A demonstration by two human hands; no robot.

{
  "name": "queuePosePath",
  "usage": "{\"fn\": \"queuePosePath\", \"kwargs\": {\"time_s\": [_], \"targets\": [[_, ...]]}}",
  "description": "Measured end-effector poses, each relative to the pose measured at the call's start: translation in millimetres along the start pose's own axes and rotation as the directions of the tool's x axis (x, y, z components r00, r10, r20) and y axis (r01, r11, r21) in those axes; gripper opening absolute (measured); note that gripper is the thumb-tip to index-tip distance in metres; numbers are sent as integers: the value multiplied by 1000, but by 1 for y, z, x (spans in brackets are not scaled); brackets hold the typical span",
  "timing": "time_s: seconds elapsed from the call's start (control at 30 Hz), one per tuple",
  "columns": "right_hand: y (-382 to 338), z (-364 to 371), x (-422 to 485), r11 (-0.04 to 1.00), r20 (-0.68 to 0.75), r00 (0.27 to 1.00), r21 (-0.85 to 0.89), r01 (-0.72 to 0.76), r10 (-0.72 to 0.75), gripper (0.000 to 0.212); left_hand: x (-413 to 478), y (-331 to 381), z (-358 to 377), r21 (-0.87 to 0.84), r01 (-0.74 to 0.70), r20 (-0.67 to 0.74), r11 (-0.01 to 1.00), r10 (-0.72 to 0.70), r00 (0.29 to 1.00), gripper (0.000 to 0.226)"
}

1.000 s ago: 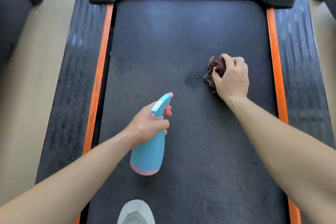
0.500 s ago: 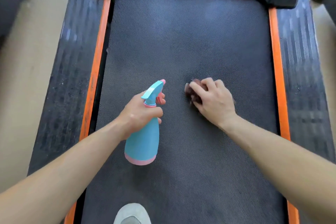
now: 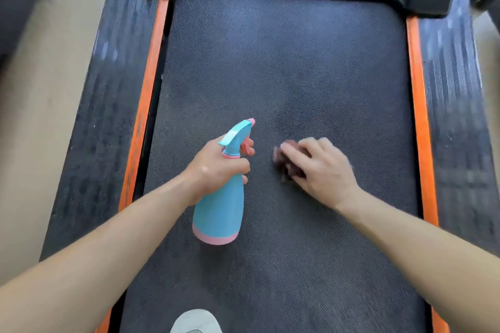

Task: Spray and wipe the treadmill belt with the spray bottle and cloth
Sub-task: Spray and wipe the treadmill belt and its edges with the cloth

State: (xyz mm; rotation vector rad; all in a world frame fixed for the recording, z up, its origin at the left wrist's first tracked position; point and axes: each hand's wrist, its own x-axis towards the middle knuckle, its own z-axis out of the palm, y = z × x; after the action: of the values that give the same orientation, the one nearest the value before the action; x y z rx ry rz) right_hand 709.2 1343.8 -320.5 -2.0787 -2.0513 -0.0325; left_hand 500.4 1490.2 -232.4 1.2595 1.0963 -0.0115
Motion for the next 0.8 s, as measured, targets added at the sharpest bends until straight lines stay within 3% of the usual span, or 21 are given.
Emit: {"fn": "queuePosePath", "kwargs": {"time_s": [0.07,0.17,0.23,0.3,0.37,0.47,0.53,0.6,0.7,0.8], "targets": [[14,6,39,989,-78,987,-30,-142,139,48,1,-2,-1,9,9,-2,1000,-9,1000,31],[29,7,97,920,-54,919,7,-391,391,47,0,-3,-3,38,25,-6,999,-25,1000,32],[19,9,103,885,-49,884,14,-465,466,47,0,-3,-6,53,31,-10,998,-31,999,34],[-9,9,73,920,-54,919,48,-388,390,50,0,-3,-10,24,32,-10,999,-32,999,37],[-39,7,22,980,-4,984,95,-177,179,52,-1,-3,-14,-4,22,-22,1000,-22,1000,36],[-42,6,-11,994,44,997,92,55,-59,53,-3,-4,-17,-29,11,-35,1000,-12,999,34],[-24,9,19,999,8,999,37,33,-33,50,-3,-7,-18,-36,9,-32,999,-10,999,39],[-6,11,64,991,-54,990,-6,-134,133,46,-4,-10,-19,-40,13,-30,999,-15,999,46],[13,12,113,928,-19,928,39,-372,373,48,-8,-12,-21,-36,24,-23,999,-25,999,39],[-5,14,91,940,-35,940,50,-338,340,49,-10,-13,-25,-6,40,-29,999,-41,999,36]]}}
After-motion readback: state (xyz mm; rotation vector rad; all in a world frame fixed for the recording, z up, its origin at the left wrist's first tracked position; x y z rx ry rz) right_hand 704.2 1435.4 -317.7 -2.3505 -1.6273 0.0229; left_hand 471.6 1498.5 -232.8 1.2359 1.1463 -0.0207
